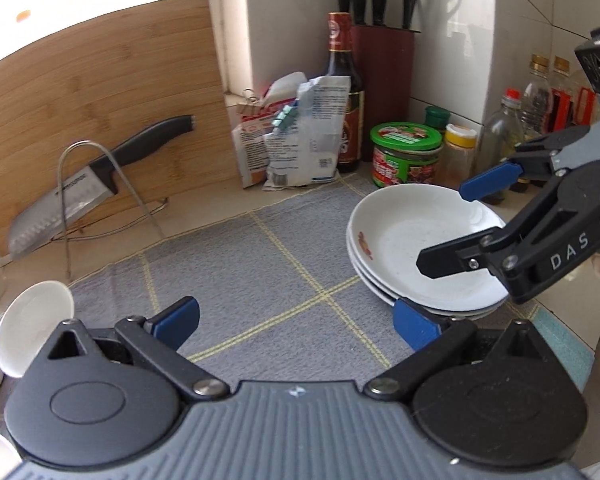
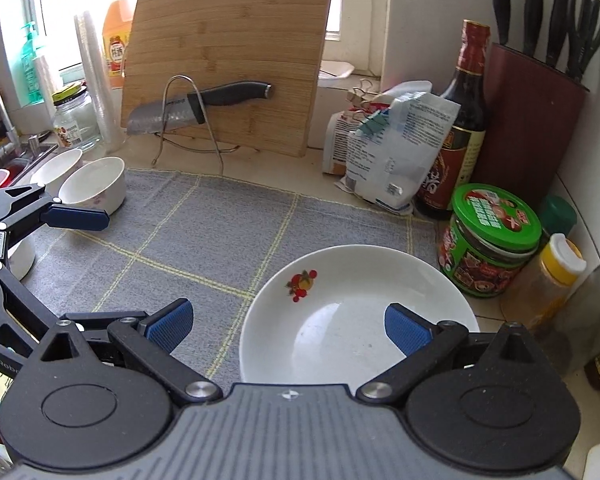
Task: Organize plates and bowls
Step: 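Open the right tool and pull it back from the stack, then move the left tool to the plain white bowl on the towel, then close the left tool on the rim of the white bowl, then lift the white bowl with the left tool and carry it across the towel, then set the white bowl down on the towel and open the left tool, then move the left tool to the flower-pattern bowl and close on its rim, then lift the flower-pattern bowl with the left tool and carry it over the white bowl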
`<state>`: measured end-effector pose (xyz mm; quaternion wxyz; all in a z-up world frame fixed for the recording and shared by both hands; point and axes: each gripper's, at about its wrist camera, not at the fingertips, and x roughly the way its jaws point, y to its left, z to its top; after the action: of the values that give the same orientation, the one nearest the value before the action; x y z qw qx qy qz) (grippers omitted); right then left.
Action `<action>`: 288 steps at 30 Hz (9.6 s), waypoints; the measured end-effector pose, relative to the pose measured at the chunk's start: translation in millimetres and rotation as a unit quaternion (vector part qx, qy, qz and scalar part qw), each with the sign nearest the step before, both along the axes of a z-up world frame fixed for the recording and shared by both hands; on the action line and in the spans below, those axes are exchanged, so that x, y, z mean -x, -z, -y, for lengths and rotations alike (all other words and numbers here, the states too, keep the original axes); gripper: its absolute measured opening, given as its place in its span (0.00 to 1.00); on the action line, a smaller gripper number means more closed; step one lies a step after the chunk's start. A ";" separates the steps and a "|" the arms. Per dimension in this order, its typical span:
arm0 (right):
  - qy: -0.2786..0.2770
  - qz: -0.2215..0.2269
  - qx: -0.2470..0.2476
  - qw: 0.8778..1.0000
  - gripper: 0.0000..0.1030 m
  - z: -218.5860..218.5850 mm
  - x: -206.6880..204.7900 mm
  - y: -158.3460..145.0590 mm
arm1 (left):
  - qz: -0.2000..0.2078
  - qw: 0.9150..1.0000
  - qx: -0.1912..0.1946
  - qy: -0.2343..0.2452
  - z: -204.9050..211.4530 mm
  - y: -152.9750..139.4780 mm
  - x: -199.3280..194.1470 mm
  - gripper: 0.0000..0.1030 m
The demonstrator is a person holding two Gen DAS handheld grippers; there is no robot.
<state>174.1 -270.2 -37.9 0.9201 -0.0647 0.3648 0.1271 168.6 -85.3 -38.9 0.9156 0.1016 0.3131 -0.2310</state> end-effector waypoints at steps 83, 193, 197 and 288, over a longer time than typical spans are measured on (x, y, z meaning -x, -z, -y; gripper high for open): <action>-0.220 0.006 0.054 0.974 0.82 -356.3 24.8 80.5 | -0.131 0.991 -0.009 -0.001 -274.0 30.7 -13.1 0.53; -0.093 -0.031 0.064 0.993 1.00 -222.1 48.0 57.7 | -0.109 0.986 0.000 0.127 -125.7 23.1 -18.6 0.87; -0.093 -0.028 0.065 0.993 1.00 -222.8 49.2 54.7 | -0.099 0.988 0.008 0.116 -132.0 17.4 -16.4 0.89; -0.135 -0.019 0.073 0.988 0.77 -295.3 -114.0 61.1 | -0.129 0.985 -0.062 0.099 -191.5 25.9 -181.3 0.55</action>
<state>288.0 25.0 -99.1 0.8802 -0.1780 0.3787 0.2239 349.9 106.2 -64.8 0.8319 0.1582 0.4311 -0.3114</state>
